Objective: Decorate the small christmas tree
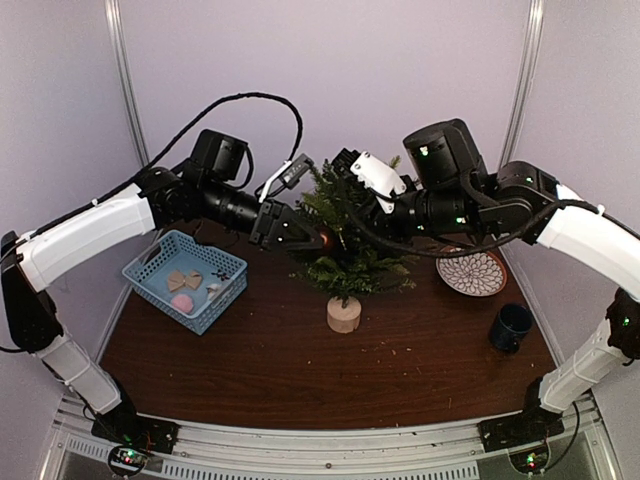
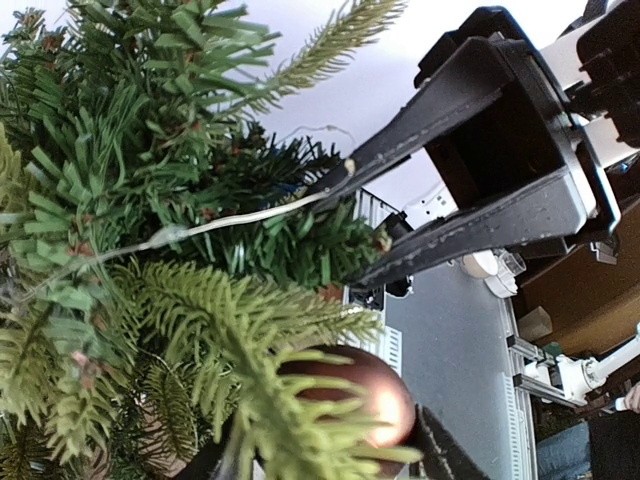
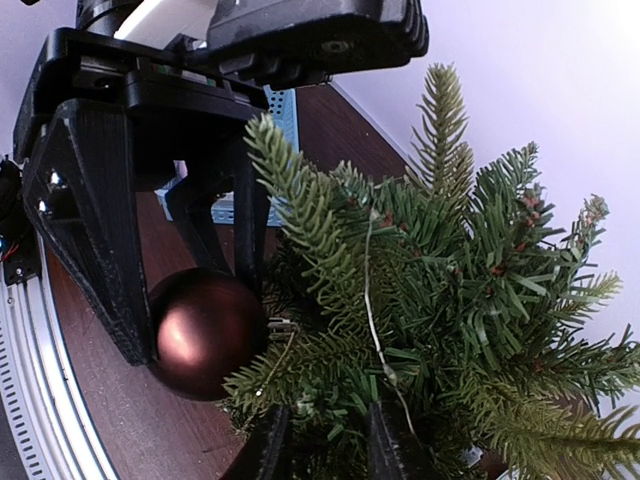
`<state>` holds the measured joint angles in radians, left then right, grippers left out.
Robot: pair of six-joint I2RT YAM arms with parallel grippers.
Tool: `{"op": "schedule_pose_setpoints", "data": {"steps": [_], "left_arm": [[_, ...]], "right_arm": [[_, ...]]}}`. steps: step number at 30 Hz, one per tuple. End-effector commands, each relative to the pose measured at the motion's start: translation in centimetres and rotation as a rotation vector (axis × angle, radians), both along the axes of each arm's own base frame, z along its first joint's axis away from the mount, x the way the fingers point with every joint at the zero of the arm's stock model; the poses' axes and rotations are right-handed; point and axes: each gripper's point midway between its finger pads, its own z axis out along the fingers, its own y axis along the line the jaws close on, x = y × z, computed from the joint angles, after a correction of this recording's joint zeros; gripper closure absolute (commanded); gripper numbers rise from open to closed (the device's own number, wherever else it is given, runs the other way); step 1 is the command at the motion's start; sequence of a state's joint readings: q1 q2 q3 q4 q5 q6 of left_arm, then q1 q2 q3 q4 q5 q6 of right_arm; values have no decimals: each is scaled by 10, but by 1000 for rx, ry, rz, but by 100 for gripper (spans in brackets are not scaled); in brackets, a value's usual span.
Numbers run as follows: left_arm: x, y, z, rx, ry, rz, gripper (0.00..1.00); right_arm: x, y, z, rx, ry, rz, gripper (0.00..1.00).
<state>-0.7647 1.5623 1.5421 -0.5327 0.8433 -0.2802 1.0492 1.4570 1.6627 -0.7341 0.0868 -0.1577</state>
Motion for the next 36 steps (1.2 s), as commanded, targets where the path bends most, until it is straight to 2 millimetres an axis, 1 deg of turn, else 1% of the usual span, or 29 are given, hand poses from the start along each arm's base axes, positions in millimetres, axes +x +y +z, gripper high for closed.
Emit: {"op": "schedule_pose_setpoints", "data": {"steps": [1, 9, 13, 22, 27, 31, 36], "left_arm": [[-3, 7, 12, -30, -50, -1, 47], [-7, 12, 14, -35, -71, 6, 33], [-6, 15, 10, -25, -74, 22, 28], [-7, 19, 0, -7, -72, 41, 28], [-8, 19, 2, -35, -88, 41, 28], [-9, 24, 2, -44, -98, 64, 27], [0, 38, 11, -94, -75, 140, 25]], "right_arm": [[-2, -4, 7, 17, -3, -3, 70], [-6, -7, 10, 28, -7, 14, 67], [-7, -8, 9, 28, -7, 15, 67], [-10, -13, 9, 31, -6, 18, 65], [-13, -14, 11, 43, -12, 29, 64], [-17, -14, 14, 57, -12, 46, 62], [-26, -15, 18, 92, -10, 86, 59]]}}
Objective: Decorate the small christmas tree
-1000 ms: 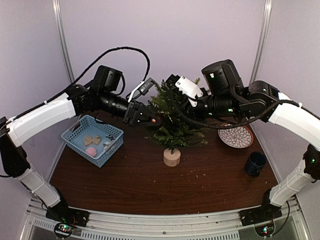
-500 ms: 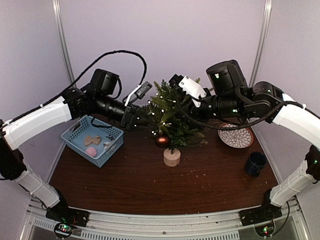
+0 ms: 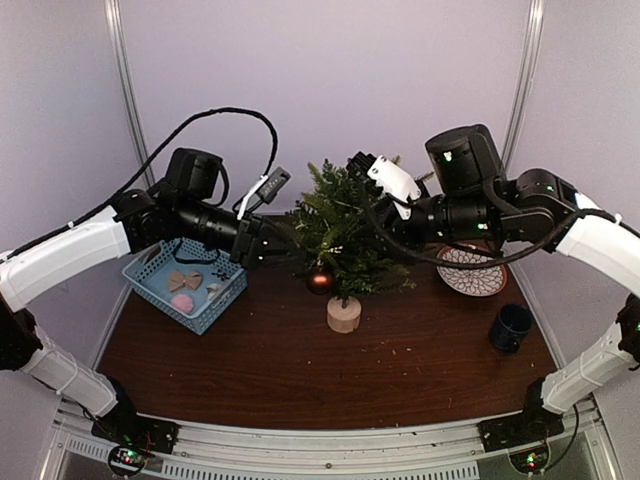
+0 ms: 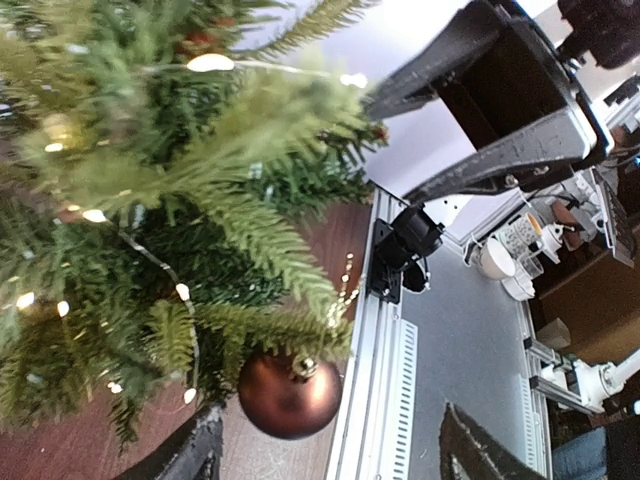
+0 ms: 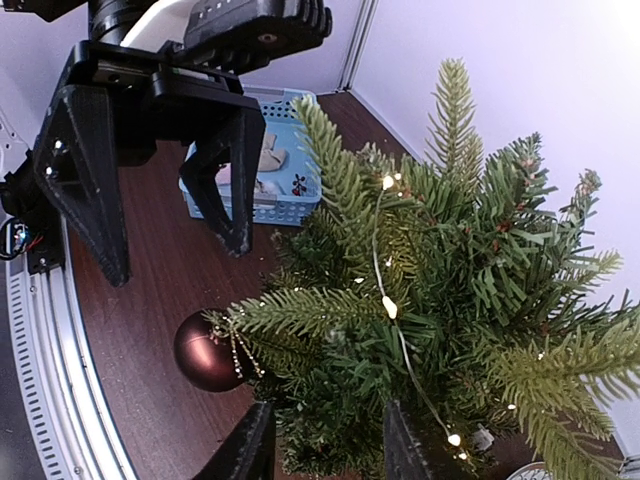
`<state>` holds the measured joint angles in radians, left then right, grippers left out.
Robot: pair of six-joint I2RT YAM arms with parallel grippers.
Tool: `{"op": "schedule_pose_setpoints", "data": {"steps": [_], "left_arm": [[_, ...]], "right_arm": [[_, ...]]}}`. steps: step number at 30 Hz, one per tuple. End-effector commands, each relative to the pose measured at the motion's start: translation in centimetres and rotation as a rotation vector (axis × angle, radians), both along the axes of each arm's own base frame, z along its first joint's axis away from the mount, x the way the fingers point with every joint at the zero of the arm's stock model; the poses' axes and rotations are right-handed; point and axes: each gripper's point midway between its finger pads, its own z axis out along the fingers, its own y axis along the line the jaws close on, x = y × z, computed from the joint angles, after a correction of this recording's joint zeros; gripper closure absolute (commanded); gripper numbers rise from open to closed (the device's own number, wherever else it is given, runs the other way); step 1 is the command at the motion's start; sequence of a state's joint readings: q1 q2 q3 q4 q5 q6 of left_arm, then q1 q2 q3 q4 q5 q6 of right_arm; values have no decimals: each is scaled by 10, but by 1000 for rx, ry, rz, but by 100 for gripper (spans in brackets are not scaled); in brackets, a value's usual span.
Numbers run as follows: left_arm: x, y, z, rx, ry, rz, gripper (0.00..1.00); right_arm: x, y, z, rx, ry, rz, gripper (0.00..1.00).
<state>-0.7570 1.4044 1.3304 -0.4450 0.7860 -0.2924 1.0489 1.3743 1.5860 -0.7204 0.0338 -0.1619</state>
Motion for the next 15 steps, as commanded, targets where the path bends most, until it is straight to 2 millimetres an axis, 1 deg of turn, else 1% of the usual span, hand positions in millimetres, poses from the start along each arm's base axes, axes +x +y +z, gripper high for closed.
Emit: {"op": "schedule_pose_setpoints", "data": {"steps": [1, 4, 7, 9, 13, 15], "left_arm": [[17, 16, 28, -103, -44, 102, 24], [32, 33, 28, -112, -27, 191, 22], [55, 58, 21, -88, 11, 325, 22], [70, 78, 12, -72, 51, 419, 22], [101, 131, -19, 20, 146, 665, 22], [114, 164, -44, 118, 195, 813, 23]], "right_arm": [[-12, -2, 18, 74, -15, 54, 58], [-19, -3, 21, 96, -8, 84, 54], [-27, -4, 24, 118, -1, 115, 51], [-33, -4, 25, 130, 7, 141, 48], [-44, -3, 27, 145, 22, 195, 42], [-48, -2, 28, 152, 32, 217, 36]]}}
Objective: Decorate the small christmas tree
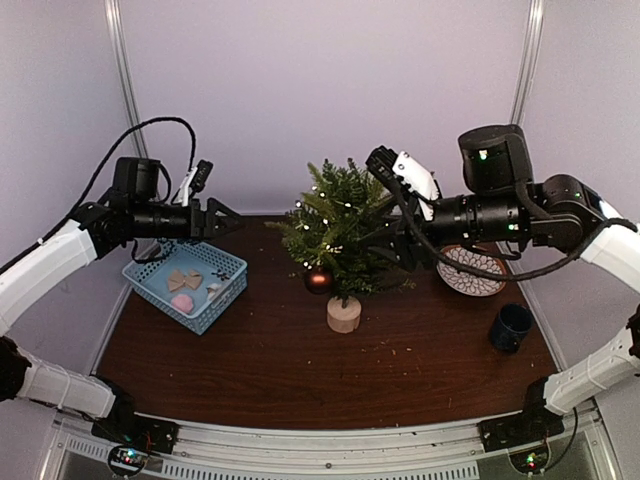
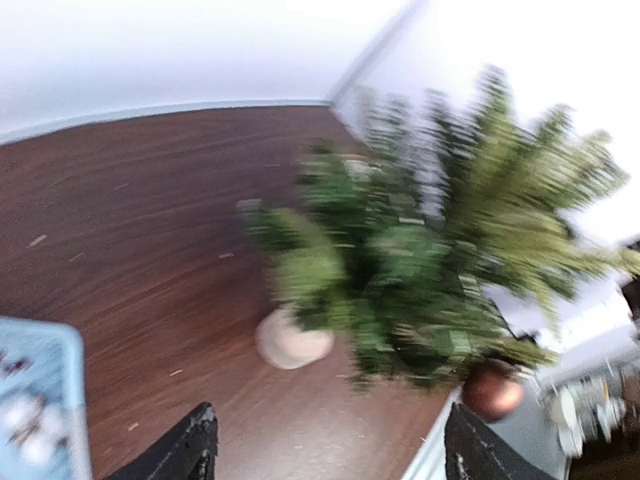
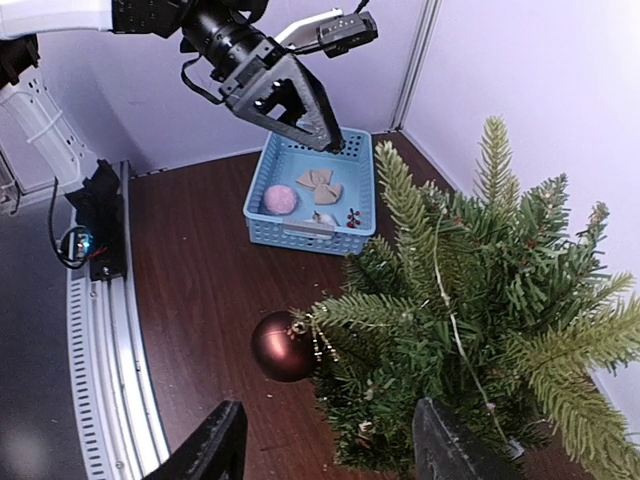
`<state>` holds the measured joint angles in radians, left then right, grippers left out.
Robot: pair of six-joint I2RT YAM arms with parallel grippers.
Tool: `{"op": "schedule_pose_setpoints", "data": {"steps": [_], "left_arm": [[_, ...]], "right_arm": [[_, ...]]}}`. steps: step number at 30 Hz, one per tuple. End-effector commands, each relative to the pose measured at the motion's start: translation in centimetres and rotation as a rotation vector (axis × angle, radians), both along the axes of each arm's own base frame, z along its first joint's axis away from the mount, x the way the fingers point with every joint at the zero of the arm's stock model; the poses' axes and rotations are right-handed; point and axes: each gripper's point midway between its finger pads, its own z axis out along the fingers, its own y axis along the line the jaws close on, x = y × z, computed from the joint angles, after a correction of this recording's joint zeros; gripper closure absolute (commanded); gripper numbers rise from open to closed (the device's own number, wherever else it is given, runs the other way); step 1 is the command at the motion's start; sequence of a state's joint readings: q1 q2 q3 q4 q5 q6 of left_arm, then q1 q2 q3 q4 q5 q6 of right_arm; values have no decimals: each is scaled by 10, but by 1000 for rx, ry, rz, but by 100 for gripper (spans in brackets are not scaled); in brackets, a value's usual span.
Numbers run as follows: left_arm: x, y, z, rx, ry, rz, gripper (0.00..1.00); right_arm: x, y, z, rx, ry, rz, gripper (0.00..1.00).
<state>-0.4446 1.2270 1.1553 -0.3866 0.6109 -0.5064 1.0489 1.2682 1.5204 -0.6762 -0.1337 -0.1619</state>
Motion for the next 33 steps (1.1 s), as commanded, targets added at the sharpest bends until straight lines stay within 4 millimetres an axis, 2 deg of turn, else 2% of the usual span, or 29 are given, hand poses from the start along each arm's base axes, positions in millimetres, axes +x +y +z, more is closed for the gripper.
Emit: {"op": "schedule_pose_setpoints", "data": {"steps": [1, 2, 5, 7, 9, 14, 17, 21, 25, 33], "left_arm": [[28, 72, -47, 157, 166, 333, 24], [32, 93, -61, 211, 209, 402, 25], [31, 132, -94, 400, 264, 511, 29], [26, 148, -116, 502, 307, 534, 30], [23, 155, -137, 528, 369, 533, 34], [36, 148, -177, 538, 422, 483, 42], [47, 141, -192, 529, 435, 452, 46], [61, 135, -209, 533, 435, 422, 50], [76, 139, -228, 546, 454, 418, 56], [108, 139, -248, 541, 444, 403, 65]], "right_arm": [[-15, 2, 9, 46, 14, 76, 33], [-16, 2, 8, 48, 18, 84, 30], [-19, 3, 10, 61, 29, 96, 24], [-20, 3, 10, 69, 32, 98, 22], [-20, 3, 11, 73, 33, 92, 20], [-19, 3, 13, 94, 42, 86, 20], [-21, 4, 14, 105, 51, 92, 20], [-21, 4, 14, 106, 54, 87, 20], [-19, 2, 18, 111, 55, 73, 21], [-16, 0, 20, 114, 55, 46, 21]]}}
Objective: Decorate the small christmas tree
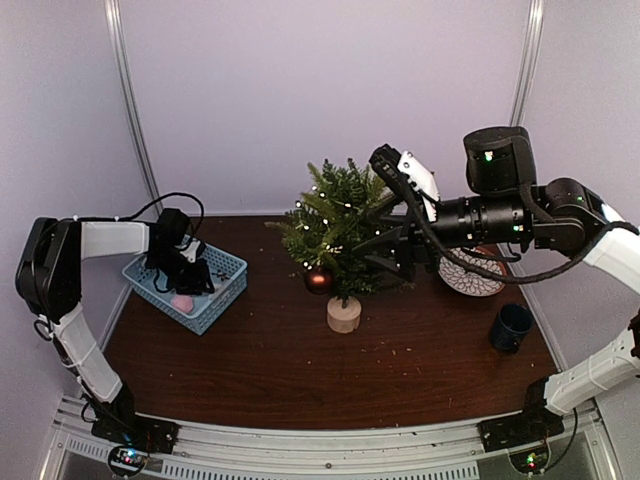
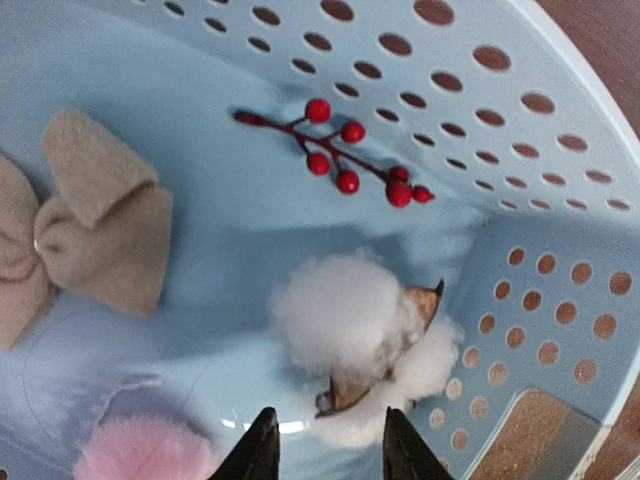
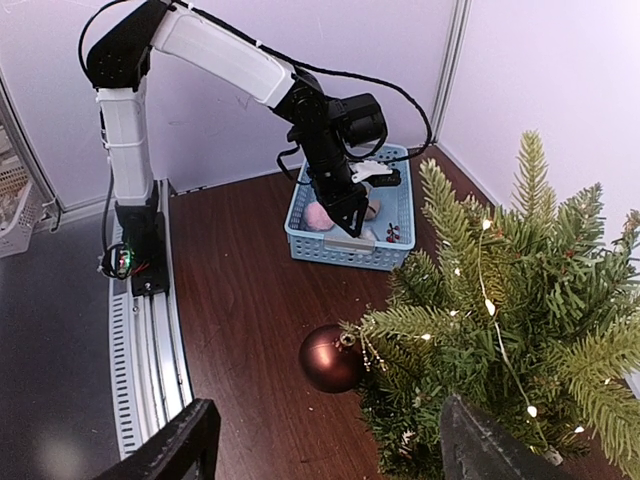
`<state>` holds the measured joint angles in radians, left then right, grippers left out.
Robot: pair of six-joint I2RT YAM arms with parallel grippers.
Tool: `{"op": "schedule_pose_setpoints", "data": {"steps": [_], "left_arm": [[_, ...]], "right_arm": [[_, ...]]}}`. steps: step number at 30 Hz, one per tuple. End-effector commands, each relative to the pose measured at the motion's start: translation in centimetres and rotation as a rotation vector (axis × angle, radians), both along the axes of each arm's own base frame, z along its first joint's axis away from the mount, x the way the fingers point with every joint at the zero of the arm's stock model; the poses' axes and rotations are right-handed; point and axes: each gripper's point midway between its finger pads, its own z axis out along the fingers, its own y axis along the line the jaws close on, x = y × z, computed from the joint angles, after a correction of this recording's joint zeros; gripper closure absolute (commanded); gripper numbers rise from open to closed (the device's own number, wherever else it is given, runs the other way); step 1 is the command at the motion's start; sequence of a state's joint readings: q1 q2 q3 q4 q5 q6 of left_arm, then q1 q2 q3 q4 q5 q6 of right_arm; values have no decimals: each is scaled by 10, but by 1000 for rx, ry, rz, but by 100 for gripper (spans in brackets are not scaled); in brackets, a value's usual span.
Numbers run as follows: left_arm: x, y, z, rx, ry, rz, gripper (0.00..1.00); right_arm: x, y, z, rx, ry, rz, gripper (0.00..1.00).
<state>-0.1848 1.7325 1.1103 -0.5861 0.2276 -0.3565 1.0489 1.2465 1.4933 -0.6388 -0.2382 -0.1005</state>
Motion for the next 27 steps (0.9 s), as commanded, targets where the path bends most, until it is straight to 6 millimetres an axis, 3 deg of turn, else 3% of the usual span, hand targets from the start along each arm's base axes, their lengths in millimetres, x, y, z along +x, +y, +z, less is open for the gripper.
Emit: {"op": "schedule_pose_setpoints", "data": {"steps": [1, 5, 11, 16, 19, 23, 26, 27], "left_arm": [[36, -3, 4, -29, -83, -20, 66], [46, -7, -7, -45, -68, -37, 73], [45, -8, 0, -55, -66, -49, 99], [32, 2, 22, -35, -95, -29, 100], [24, 9, 45, -14, -138, -14, 100], [16, 12, 90, -28, -245, 2, 100], [7, 3, 137, -102, -372, -17, 100], [2, -3, 161, -149, -441, -36, 100]], "right_arm": [[2, -7, 16, 39, -13, -31, 21], [3, -8, 17, 33, -19, -39, 22], [4, -11, 20, 30, -32, -48, 22], [3, -14, 23, 39, -38, -52, 22], [2, -15, 23, 41, -39, -45, 22], [-1, -13, 26, 58, -34, -33, 22], [-4, -12, 31, 84, -25, -20, 22], [-5, -11, 34, 98, -23, -16, 22]]}}
